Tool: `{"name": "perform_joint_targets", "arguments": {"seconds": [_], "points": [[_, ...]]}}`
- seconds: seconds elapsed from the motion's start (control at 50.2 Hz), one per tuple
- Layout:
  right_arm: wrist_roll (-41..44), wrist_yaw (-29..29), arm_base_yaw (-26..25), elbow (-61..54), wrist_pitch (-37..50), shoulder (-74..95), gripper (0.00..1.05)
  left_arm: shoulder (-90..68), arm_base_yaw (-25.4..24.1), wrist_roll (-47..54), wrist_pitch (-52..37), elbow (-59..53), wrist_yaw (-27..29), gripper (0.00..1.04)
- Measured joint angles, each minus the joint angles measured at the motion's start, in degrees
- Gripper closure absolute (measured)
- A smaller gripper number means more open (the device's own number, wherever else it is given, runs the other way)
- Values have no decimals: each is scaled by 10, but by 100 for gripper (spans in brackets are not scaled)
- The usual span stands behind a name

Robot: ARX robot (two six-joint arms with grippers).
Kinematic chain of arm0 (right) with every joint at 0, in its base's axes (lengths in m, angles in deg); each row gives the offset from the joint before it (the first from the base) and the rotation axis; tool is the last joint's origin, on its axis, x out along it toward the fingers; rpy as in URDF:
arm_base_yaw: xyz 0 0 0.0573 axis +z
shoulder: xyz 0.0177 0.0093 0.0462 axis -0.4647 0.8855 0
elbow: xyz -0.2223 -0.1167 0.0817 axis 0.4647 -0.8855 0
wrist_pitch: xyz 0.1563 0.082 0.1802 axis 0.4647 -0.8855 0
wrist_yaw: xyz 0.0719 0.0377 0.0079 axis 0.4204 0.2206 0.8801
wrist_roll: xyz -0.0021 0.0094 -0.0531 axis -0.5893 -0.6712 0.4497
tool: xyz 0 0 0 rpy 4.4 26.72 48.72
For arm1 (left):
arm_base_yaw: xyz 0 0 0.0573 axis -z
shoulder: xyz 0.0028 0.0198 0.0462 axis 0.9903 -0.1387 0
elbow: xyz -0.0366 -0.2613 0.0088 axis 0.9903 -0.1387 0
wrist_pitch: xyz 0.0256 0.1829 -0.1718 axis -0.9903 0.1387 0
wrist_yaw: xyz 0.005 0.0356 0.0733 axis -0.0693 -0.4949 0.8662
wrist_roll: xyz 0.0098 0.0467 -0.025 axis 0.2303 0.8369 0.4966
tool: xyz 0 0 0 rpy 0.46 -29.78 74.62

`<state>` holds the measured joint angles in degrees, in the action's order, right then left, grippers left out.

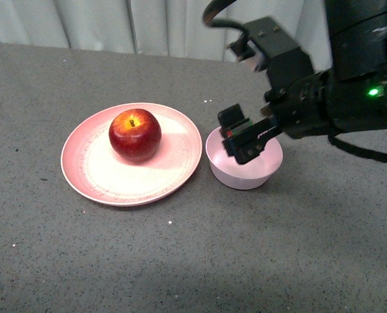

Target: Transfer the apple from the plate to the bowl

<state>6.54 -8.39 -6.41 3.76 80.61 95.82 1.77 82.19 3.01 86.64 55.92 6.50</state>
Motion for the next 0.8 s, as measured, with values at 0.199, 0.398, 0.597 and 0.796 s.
{"name": "perform_joint_targets", "arguments": {"seconds": [0.199,0.398,0.597,0.796], "points": [[-20,-65,-28,-125,107,-124,10,0,0,0,0,0,0,7],[-49,-126,-87,-272,203,-261,10,0,0,0,0,0,0,7],[-106,-179,-135,-427,436,-386,52,0,0,0,0,0,-1,7],[-111,-153,-161,-483,371,-500,97,0,0,0,0,0,0,7]]}}
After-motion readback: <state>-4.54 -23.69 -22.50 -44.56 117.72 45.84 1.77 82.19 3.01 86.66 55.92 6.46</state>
